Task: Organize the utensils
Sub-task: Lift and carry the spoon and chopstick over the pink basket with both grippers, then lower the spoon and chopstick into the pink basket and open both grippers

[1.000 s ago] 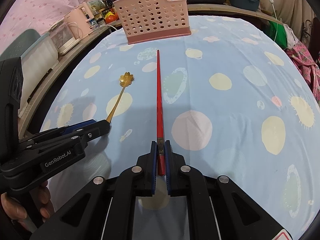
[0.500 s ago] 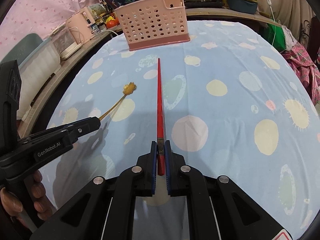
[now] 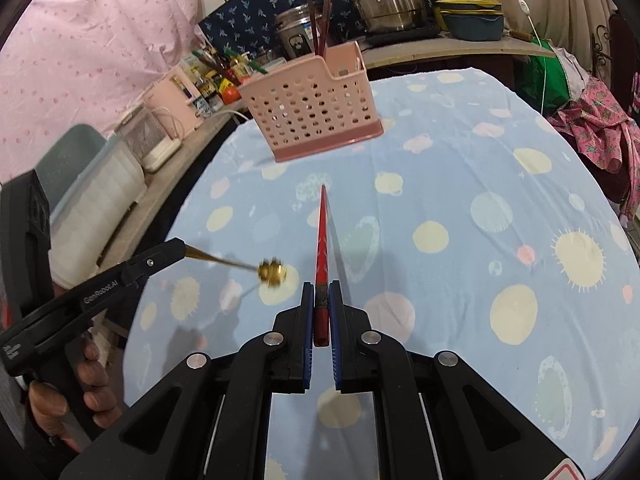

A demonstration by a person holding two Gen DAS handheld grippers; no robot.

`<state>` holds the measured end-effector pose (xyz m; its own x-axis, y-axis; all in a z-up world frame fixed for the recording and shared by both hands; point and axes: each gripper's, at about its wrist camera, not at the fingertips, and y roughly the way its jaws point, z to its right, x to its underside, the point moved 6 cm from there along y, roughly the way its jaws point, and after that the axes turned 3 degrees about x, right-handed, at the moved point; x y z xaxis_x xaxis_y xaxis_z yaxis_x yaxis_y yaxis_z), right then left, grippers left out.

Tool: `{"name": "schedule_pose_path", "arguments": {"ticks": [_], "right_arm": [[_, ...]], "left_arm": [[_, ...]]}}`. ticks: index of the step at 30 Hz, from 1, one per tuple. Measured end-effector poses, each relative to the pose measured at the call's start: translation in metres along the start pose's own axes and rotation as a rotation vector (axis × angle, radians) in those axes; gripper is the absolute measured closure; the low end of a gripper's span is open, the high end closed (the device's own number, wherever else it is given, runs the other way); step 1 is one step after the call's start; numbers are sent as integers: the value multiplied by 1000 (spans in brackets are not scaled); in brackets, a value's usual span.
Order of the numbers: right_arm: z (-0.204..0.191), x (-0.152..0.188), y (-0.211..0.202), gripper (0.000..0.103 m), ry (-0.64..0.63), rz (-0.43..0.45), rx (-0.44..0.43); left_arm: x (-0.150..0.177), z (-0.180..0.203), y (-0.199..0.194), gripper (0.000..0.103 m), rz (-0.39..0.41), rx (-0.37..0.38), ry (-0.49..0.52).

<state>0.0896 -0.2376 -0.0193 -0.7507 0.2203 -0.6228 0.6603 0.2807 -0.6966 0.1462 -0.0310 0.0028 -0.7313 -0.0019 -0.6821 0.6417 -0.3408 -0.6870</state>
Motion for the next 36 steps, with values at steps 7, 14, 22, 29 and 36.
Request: {"name": "schedule_pose_path", "arguments": {"ticks": [7,14,22,29,36], "right_arm": [[-1,-38,-25,95,12,91,-20],[1,-90,-48,95,19,203,-37],[-5,-151,-57,95,-1,305,-42],[-17,-216,-65,95,-25,416,-35],[-37,-293,-74,95,-36,546,-35]], "left_arm": [[-30,-2,-13,102,54,-11,16],[-71,7,-28,102,125,-4,48],[-126,19,-29,102,194,19,73],[-189,34,-33,102,283,31,117],[-261,39,-27,102,363,1,141]]}}
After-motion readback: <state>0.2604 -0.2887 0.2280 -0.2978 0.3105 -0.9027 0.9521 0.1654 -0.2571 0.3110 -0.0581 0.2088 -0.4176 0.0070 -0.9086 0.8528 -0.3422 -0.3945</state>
